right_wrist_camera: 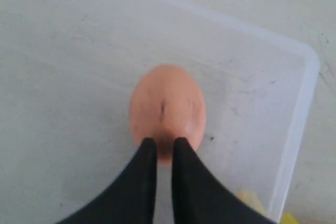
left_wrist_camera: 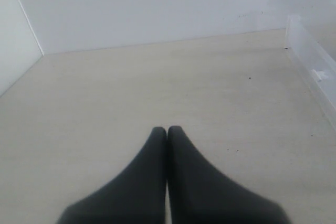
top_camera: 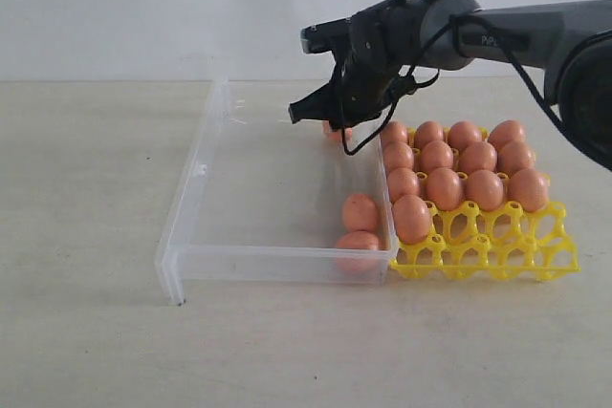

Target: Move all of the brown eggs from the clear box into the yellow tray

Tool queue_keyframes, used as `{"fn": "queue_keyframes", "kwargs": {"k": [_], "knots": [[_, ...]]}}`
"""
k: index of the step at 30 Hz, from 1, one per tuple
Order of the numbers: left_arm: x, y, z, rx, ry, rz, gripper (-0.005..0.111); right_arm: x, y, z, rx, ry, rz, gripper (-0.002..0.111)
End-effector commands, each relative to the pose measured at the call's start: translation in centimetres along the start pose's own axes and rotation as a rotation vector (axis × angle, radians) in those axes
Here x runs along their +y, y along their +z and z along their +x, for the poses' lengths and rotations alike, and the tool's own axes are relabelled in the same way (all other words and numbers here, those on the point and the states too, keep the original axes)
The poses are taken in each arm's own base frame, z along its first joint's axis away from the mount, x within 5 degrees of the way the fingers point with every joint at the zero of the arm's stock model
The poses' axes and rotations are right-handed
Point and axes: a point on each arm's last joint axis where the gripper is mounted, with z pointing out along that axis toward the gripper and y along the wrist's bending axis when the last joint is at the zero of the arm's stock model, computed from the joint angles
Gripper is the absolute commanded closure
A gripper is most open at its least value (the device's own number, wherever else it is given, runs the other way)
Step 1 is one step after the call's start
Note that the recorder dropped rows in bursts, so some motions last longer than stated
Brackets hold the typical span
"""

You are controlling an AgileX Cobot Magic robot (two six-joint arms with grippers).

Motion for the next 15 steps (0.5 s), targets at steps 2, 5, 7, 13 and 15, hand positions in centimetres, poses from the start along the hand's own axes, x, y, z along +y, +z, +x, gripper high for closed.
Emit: {"fn": "queue_keyframes", "kwargs": {"k": [2, 5, 7, 13, 15], "knots": [[-0.02, 0.02, -0.01, 0.000, -0.001, 0.004, 0.111, 0.85, -1.36, 0.22, 0.067, -0.072, -0.023, 0.108], [-0.02, 0.02, -0.01, 0.000, -0.001, 0.004, 0.111, 0.89, -1.35, 0.02, 0.044, -0.076, -0.026, 0.108], [-0.02, 0.02, -0.01, 0.000, -0.001, 0.004, 0.111, 0.92, -1.35, -0.17, 0.022, -0.126, -0.029, 0.108], [-0.02, 0.02, -0.01, 0.000, -0.001, 0.004, 0.111, 1.15, -1.36, -0.15, 0.020, -0.274, -0.036, 0.079], [-0.02, 0.02, -0.01, 0.000, -0.001, 0.004, 0.111, 1.25, -1.37, -0.18, 0.015, -0.296, -0.037, 0.063]]}}
